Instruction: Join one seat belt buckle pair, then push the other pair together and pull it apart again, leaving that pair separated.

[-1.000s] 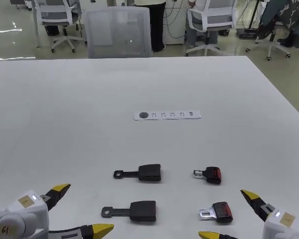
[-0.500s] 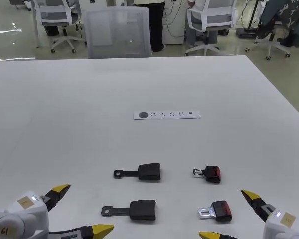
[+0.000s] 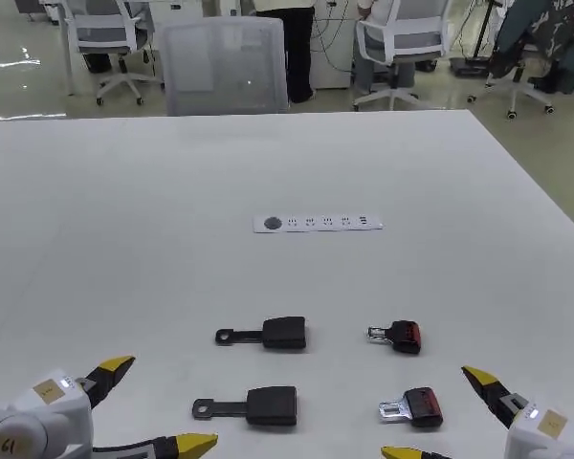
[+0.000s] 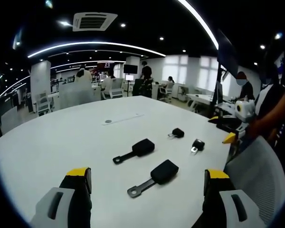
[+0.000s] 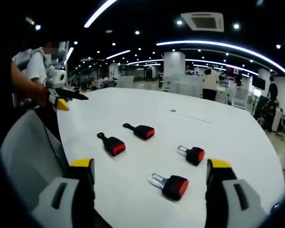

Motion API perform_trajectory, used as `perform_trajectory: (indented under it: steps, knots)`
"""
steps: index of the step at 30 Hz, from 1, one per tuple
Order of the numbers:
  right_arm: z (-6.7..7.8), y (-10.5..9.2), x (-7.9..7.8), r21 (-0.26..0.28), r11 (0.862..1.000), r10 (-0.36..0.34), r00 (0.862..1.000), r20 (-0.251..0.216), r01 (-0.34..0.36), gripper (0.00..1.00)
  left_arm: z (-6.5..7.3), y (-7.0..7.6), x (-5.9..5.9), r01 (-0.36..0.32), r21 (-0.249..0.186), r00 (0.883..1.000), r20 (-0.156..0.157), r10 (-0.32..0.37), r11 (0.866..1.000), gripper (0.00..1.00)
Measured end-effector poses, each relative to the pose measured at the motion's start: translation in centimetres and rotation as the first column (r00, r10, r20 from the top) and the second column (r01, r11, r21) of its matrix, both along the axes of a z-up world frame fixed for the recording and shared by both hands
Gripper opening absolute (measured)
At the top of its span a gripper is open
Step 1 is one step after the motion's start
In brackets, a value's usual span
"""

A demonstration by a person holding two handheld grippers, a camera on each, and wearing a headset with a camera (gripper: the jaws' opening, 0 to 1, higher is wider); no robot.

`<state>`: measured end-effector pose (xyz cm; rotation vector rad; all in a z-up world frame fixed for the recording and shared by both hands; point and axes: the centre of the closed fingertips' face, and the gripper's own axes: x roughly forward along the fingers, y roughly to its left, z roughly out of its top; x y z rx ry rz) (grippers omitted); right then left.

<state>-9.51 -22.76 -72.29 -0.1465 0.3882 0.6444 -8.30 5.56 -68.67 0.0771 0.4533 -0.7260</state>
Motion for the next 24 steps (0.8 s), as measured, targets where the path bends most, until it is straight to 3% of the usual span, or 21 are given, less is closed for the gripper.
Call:
perform_trajectory:
  steps: [24]
  knots:
    - [-0.56,-0.44,0.56,-0.001,1.000,-0.004,1.000,-0.013,0.004,0.99,-0.44,-0.76,0.70,0.012,-0.001,1.000,-0.009,-0.012,1.000,1.00]
